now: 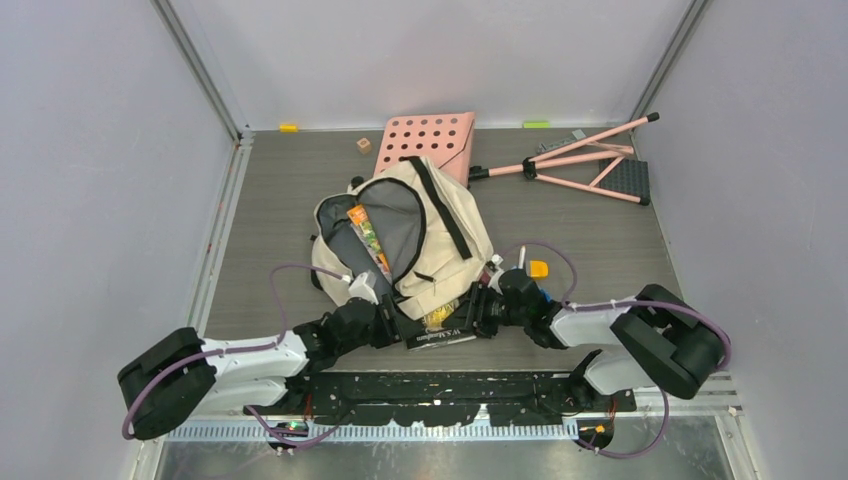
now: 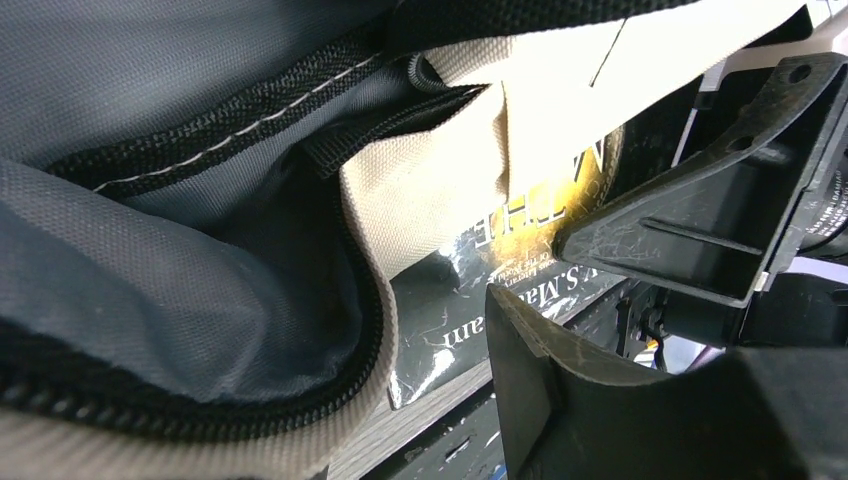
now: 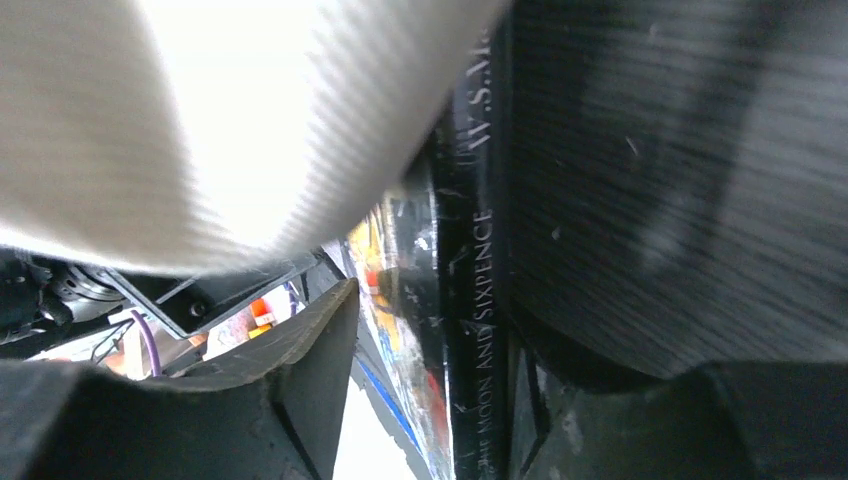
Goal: Pack the student bag
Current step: Pick up the book from the center of the board.
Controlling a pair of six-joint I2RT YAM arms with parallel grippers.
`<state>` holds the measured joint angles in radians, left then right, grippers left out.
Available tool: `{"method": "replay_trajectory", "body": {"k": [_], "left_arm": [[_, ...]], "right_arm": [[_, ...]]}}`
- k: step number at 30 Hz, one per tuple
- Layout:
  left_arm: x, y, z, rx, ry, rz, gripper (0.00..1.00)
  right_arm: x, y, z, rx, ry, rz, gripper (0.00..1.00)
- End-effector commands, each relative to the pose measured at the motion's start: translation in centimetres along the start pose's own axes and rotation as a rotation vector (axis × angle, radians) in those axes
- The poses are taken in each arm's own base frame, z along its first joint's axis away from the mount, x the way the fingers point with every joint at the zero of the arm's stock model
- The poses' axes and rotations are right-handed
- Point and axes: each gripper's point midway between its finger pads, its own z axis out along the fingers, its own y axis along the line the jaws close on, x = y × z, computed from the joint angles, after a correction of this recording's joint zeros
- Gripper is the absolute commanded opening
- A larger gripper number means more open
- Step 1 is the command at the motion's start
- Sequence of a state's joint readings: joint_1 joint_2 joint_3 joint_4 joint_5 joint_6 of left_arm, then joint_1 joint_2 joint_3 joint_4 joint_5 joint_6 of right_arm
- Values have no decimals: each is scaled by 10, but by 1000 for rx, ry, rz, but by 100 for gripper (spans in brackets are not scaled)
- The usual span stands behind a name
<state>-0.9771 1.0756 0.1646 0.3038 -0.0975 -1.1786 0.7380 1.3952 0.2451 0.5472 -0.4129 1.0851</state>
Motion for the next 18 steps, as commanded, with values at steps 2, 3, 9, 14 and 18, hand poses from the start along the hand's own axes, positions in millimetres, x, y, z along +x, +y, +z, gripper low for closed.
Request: {"method": "replay_trajectory", "body": {"k": [2, 3, 9, 14, 18], "left_arm": [[25, 49, -13, -181, 104, 48, 54], [23, 49, -15, -186, 94, 51, 54], [5, 39, -30, -179, 37, 86, 65], [-12, 27, -50, -175, -9, 135, 84], [-23, 11, -61, -145, -30, 170, 96]], "right_arm": [[9, 12, -19, 15, 15, -46, 41], [7, 12, -25, 37, -3, -61, 35], [-9, 14, -65, 162, -116, -126, 8], [-27, 28, -108, 249, -239, -163, 1], [-45, 38, -151, 328, -363, -206, 1]]}}
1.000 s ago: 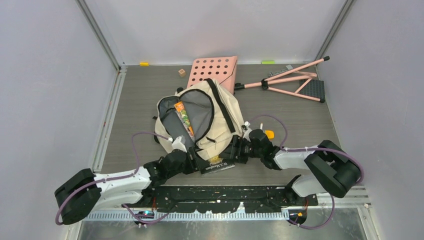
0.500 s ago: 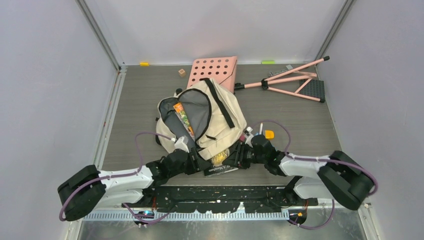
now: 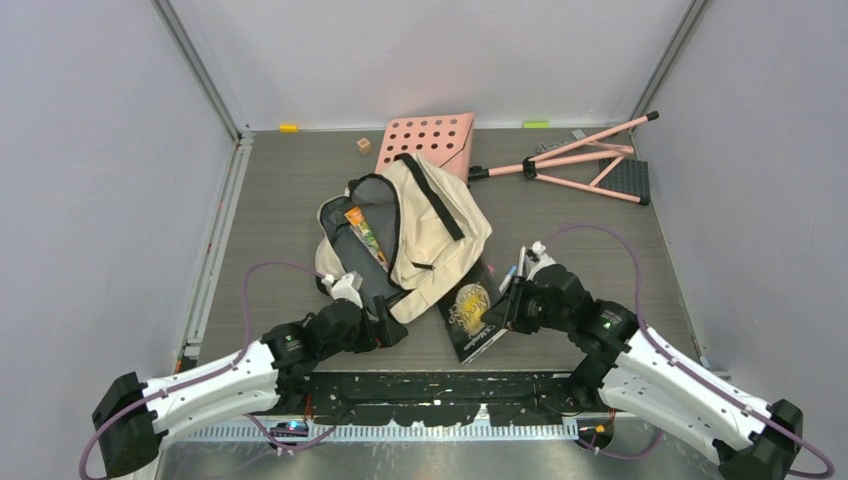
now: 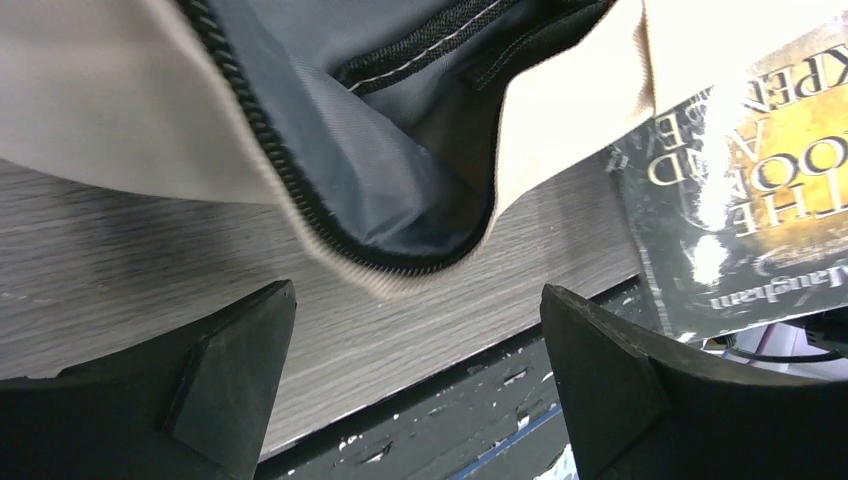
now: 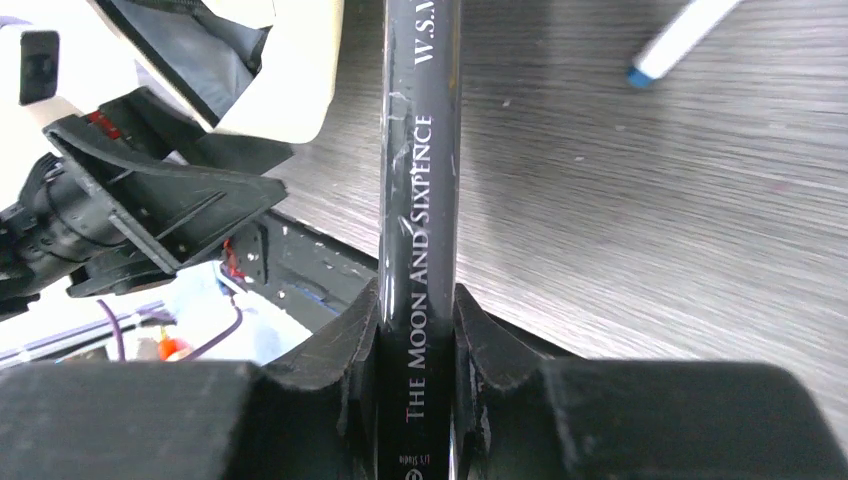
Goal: Pack the student bag
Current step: Pick up the book from the center of the board.
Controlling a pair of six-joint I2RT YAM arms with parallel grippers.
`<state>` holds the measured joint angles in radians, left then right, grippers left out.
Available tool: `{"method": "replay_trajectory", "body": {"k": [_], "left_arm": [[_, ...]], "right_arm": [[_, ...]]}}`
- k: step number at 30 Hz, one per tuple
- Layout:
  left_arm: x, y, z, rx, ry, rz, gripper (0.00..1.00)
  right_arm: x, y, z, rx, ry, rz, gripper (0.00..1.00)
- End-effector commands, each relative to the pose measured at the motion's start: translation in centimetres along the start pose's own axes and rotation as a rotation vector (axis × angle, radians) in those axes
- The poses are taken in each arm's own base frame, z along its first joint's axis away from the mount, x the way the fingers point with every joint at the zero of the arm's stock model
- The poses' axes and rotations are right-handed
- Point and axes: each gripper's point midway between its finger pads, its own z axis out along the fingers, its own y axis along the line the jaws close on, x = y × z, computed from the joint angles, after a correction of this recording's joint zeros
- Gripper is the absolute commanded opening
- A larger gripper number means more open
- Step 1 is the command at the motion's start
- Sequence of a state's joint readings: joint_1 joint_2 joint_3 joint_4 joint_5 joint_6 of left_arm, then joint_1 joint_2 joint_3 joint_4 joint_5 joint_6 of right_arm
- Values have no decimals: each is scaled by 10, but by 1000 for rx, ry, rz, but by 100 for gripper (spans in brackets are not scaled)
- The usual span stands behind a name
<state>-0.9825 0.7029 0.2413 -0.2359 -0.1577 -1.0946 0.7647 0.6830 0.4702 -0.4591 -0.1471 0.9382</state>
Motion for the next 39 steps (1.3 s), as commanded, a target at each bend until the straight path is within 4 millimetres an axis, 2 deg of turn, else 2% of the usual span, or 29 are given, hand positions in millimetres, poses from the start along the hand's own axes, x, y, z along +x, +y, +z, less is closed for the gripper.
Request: {"method": "replay_trajectory", "body": {"k": [1, 4, 7, 10, 12, 17, 22, 24, 28, 30, 33, 36, 39], "left_arm": [[-14, -4, -17, -32, -20, 79, 98], [-18, -18, -23, -1, -5, 113, 100], [-22, -32, -21, 36, 12, 196, 100], [-26, -42, -14, 24, 34, 229, 100], [-33, -60, -12, 62, 30, 240, 100], [-58, -118, -17, 221, -31, 243, 100], [-83, -175, -40, 458, -140, 256, 100], [-94, -191, -50, 533, -201, 258, 100], [-112, -210, -70, 622, -296, 238, 100], [-120, -213, -77, 627, -331, 222, 100], [-134, -215, -87, 634, -395, 182, 100], [-142, -216, -97, 654, -435, 149, 100], [-149, -215, -105, 665, -460, 109, 100]], "right_arm": [[-44, -8, -48, 167, -202, -66, 1], [-65, -12, -83, 255, -295, -94, 1], [-81, -11, -108, 302, -375, -123, 1], [-96, 1, -131, 293, -437, -161, 1], [-105, 13, -141, 258, -478, -181, 1], [-121, 65, -145, 15, -562, -227, 1], [-127, 106, -139, -191, -601, -242, 1], [-130, 120, -136, -266, -615, -242, 1], [-129, 154, -135, -434, -605, -259, 1], [-127, 175, -140, -536, -597, -267, 1], [-124, 190, -137, -610, -567, -269, 1], [-120, 208, -143, -716, -557, -269, 0], [-119, 217, -150, -777, -561, -267, 1]]}}
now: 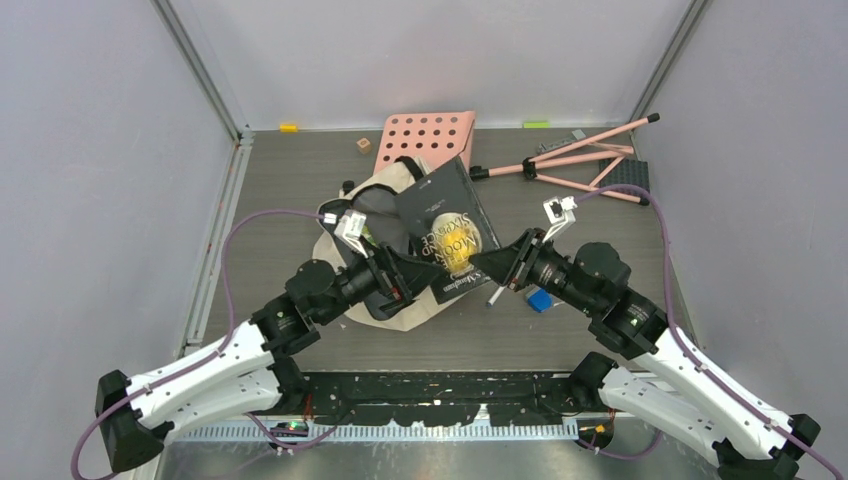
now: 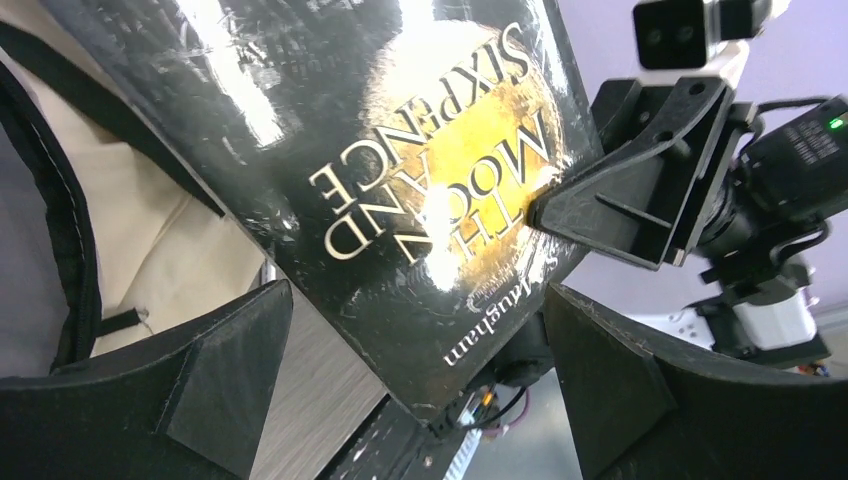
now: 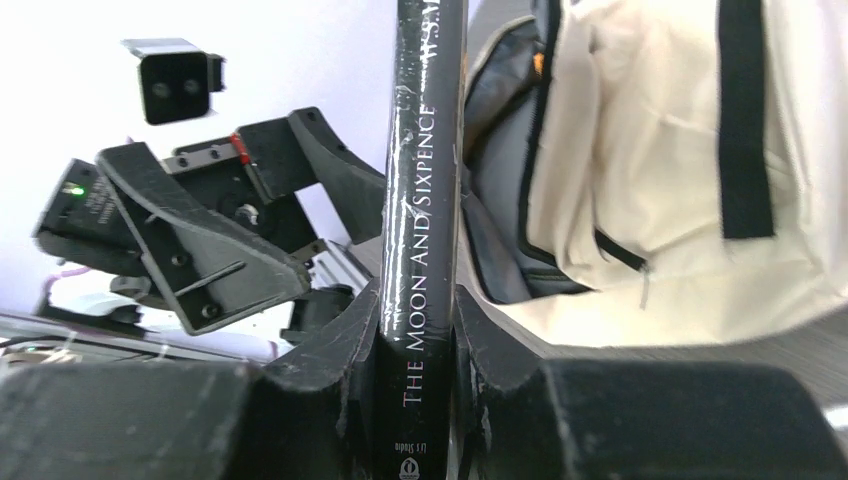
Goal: Pack the student bag
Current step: Pick up the book from the center of the board.
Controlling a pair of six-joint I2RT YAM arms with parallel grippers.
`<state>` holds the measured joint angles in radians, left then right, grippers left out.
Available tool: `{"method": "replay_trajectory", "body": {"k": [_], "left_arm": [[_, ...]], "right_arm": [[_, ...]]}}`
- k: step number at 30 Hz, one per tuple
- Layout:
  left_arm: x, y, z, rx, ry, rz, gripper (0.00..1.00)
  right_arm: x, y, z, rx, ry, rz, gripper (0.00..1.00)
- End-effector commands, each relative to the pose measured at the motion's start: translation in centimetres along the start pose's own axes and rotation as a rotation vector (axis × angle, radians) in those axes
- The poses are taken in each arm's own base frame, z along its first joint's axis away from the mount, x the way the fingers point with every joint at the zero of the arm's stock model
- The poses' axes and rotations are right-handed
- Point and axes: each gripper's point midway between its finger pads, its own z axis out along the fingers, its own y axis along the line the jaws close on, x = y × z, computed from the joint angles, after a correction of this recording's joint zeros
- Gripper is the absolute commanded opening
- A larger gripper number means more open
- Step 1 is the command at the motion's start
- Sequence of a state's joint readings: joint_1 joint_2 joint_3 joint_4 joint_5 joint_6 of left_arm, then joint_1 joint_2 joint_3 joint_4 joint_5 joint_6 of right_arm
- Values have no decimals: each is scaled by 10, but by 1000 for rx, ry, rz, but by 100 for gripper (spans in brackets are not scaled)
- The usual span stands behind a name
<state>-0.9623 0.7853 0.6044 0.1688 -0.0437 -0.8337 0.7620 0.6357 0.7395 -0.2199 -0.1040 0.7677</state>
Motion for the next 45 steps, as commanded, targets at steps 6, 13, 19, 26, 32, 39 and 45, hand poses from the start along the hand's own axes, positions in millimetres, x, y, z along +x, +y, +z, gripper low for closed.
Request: {"method": "replay_trajectory", "body": {"k": [6, 13, 19, 26, 32, 39, 45], "left_arm": [[-47, -23, -13, 68, -177, -56, 100], [-57, -44, -13, 150, -197, -76, 85], [-60, -57, -14, 221, -208, -88, 63], [-60, -55, -18, 242, -229, -120, 31], [-61, -52, -28, 250, -251, -122, 0], [-59, -36, -28, 166, -249, -63, 0], [-75, 10, -31, -134, -240, 93, 0]], "right_arm": [[-62, 98, -24, -414, -219, 7, 1], [-57, 106, -23, -467, -194, 15, 1], [-53, 113, -25, -521, -170, 32, 1], [-45, 100, -17, -480, -157, 39, 1], [-36, 48, 4, -233, -157, 9, 11], [-26, 18, 23, -106, -125, -48, 44], [-30, -3, 21, 13, -128, -136, 80]]}}
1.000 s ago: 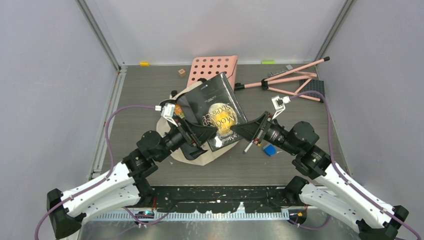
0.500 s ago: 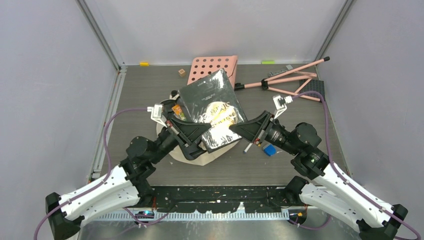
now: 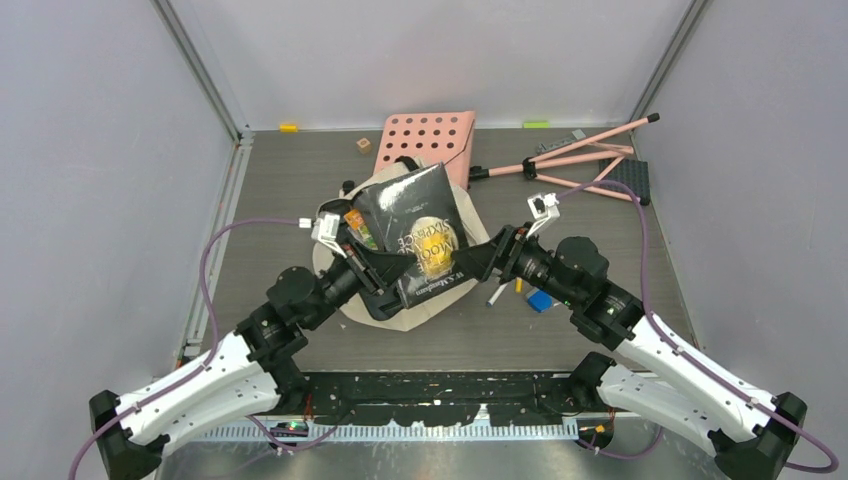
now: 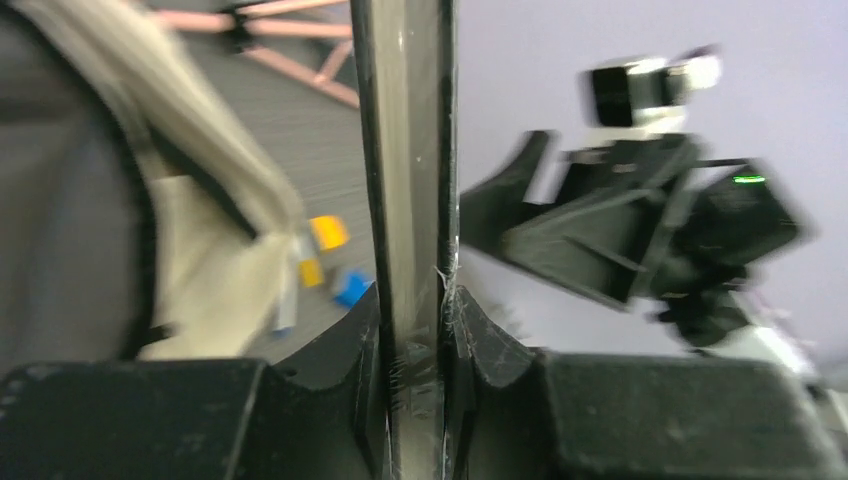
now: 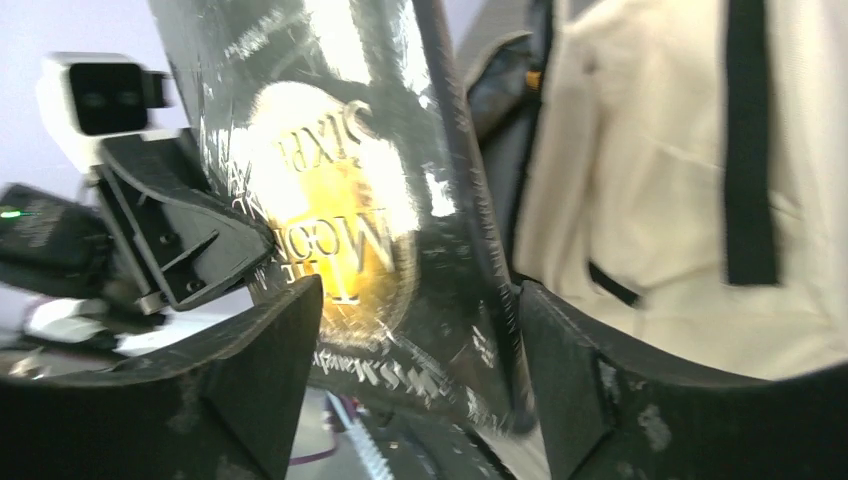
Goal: Pack the student bag
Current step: Pick up the book from the center of the board, then place the book in the student bag.
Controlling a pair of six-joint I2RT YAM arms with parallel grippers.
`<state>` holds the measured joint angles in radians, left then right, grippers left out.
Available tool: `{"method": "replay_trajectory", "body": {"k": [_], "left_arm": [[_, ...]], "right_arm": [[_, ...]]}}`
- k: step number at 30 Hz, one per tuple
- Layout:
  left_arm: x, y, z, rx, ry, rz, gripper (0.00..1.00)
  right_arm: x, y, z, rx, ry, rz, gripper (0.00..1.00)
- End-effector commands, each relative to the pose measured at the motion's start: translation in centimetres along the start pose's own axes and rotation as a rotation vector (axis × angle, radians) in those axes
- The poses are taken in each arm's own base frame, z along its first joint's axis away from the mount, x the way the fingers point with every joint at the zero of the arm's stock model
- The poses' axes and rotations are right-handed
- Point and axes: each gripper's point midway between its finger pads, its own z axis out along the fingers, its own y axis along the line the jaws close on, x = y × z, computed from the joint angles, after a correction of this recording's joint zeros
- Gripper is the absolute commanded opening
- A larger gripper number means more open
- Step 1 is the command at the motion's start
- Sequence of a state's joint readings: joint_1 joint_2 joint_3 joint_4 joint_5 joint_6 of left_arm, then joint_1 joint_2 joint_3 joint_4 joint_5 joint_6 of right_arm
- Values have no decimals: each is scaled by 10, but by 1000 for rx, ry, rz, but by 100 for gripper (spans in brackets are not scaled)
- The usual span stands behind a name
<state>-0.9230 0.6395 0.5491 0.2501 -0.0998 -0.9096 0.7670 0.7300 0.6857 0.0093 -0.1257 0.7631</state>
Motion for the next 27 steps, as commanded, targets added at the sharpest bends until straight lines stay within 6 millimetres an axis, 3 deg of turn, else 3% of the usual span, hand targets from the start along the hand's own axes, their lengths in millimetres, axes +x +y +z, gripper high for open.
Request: {"method": "replay_trajectory", "body": {"k": [1, 4, 7, 12, 21, 24, 25, 26, 27], "left_arm": [[-43, 23, -2, -212, -50, 231, 0], [-70, 32, 4, -287, -46, 276, 0], [-96, 28, 12, -266, -58, 267, 0], [-131, 19, 12, -222, -105, 256, 0], [-181, 38, -34, -495, -229, 422, 0], [-182, 41, -52, -550, -238, 453, 0], [-181, 42, -56, -559, -236, 455, 0], [-178, 45, -61, -573, -230, 454, 0], [-175, 48, -65, -586, -226, 456, 0]], "right_arm": [[-27, -10, -7, 95, -84, -135, 81], [-26, -25, -8, 161, -80, -173, 84], [-16, -35, 2, 198, -18, -191, 85], [-10, -30, 21, 177, 47, -185, 85], [6, -40, 67, 266, 133, -256, 81], [23, -44, 87, 322, 190, -345, 82], [19, -38, 92, 325, 189, -358, 82], [30, -43, 100, 350, 221, -383, 82], [26, -39, 106, 358, 215, -393, 82]]}}
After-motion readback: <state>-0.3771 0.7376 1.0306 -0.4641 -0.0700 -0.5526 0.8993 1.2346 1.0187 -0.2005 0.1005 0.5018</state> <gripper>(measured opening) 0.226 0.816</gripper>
